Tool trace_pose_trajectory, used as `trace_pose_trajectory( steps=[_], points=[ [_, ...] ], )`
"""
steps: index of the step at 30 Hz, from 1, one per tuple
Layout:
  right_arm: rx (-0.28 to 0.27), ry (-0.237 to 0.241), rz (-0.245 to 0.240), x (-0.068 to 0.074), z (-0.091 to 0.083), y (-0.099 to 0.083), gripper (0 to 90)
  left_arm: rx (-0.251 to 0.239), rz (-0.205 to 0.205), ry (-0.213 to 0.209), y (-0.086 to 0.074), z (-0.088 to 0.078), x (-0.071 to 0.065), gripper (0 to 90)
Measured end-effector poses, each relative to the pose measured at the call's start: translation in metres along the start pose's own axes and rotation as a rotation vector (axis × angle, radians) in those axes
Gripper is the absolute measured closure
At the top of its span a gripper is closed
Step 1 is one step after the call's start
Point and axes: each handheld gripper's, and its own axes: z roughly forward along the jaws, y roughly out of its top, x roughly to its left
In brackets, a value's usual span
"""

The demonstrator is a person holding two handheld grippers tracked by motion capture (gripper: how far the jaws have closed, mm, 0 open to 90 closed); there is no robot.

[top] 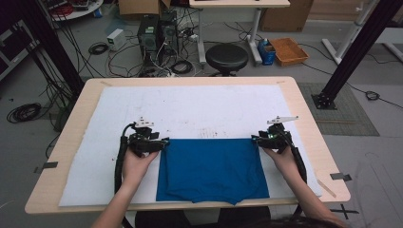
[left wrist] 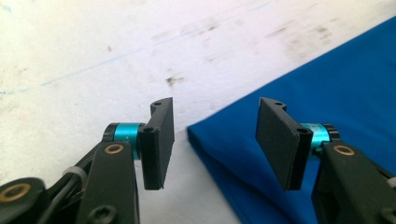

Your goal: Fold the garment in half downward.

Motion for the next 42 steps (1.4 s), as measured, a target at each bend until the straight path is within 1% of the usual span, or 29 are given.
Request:
trace_pose_trajectory(
  steps=[1, 2, 3, 5, 6, 7, 8, 9, 10, 11, 12, 14, 17, 19, 20, 22, 26, 28, 30, 31, 32, 36, 39, 42],
  points=[
    [0.0, 0.006, 0.001, -0.001, 0.002, 0.0, 58.2, 0.005, 0.001, 0.008, 0.0, 0.004, 0.001, 47.0],
    [0.005, 0.008, -0.001, -0.001, 0.005, -0.001, 60.1, 0.023, 0.006, 0.014, 0.0, 0.006, 0.002, 47.0],
    [0.014, 0.015, -0.004, -0.002, 0.006, -0.001, 64.3, 0.035, 0.008, 0.022, -0.001, 0.009, 0.003, 47.1],
    [0.017, 0.02, -0.026, -0.002, 0.009, -0.002, 69.3, 0.059, -0.002, 0.028, -0.002, 0.013, 0.004, 48.5],
    [0.027, 0.027, -0.024, -0.002, 0.009, -0.003, 73.6, 0.062, -0.001, 0.017, -0.003, 0.013, 0.005, 52.4],
    [0.026, 0.033, -0.036, -0.002, 0.01, -0.004, 75.8, 0.062, 0.011, 0.02, -0.004, 0.013, 0.005, 57.5],
    [0.031, 0.029, -0.041, -0.002, 0.01, -0.005, 78.6, 0.059, 0.032, 0.023, -0.004, 0.013, 0.004, 61.5],
    [0.031, 0.033, -0.051, -0.002, 0.01, -0.006, 80.6, 0.06, 0.044, 0.015, -0.005, 0.013, 0.002, 69.1],
    [0.031, 0.034, -0.053, -0.002, 0.01, -0.006, 84.2, 0.067, 0.06, 0.017, -0.005, 0.013, 0.001, 73.9],
    [0.03, 0.038, -0.053, -0.003, 0.009, -0.006, 85.5, 0.064, 0.068, 0.006, -0.005, 0.013, 0.0, 76.3],
    [0.032, 0.04, -0.053, -0.003, 0.009, -0.006, 86.4, 0.065, 0.072, 0.002, -0.005, 0.013, -0.002, 82.1],
    [0.03, 0.036, -0.063, -0.003, 0.008, -0.006, 87.0, 0.061, 0.088, 0.005, -0.005, 0.013, -0.003, 85.0],
    [0.014, 0.03, -0.068, -0.003, 0.007, -0.004, 87.2, 0.054, 0.068, -0.005, -0.004, 0.013, 0.0, 86.0],
    [0.012, 0.035, -0.061, -0.005, 0.008, -0.003, 87.1, 0.05, 0.058, -0.01, -0.003, 0.014, 0.003, 86.3],
    [0.011, 0.033, -0.07, -0.006, 0.009, -0.001, 87.2, 0.049, 0.059, -0.008, -0.001, 0.015, 0.004, 86.5],
    [0.007, 0.027, -0.066, -0.008, 0.009, 0.004, 87.1, 0.049, 0.058, -0.004, 0.003, 0.017, 0.006, 86.6],
    [-0.015, 0.02, -0.06, -0.013, 0.013, 0.015, 87.1, 0.037, 0.064, 0.015, 0.012, 0.023, 0.01, 86.7],
    [-0.007, 0.014, -0.056, -0.017, 0.018, 0.021, 87.1, 0.029, 0.055, 0.025, 0.017, 0.026, 0.014, 86.7],
    [-0.015, 0.006, -0.061, -0.02, 0.022, 0.027, 87.1, 0.018, 0.045, 0.034, 0.021, 0.029, 0.018, 86.7],
    [-0.027, 0.004, -0.066, -0.022, 0.024, 0.029, 87.1, 0.013, 0.049, 0.041, 0.024, 0.03, 0.019, 86.7],
    [-0.016, 0.004, -0.055, -0.023, 0.027, 0.032, 87.1, 0.011, 0.048, 0.048, 0.025, 0.032, 0.02, 86.6],
    [0.007, -0.018, -0.074, -0.026, 0.036, 0.037, 87.1, 0.021, 0.051, 0.064, 0.028, 0.038, 0.022, 86.6],
    [0.005, -0.018, -0.085, -0.026, 0.038, 0.039, 87.0, 0.029, 0.051, 0.065, 0.027, 0.039, 0.022, 86.6],
    [-0.002, -0.014, -0.096, -0.026, 0.037, 0.04, 86.6, 0.014, 0.045, 0.062, 0.027, 0.038, 0.022, 86.1]
  ],
)
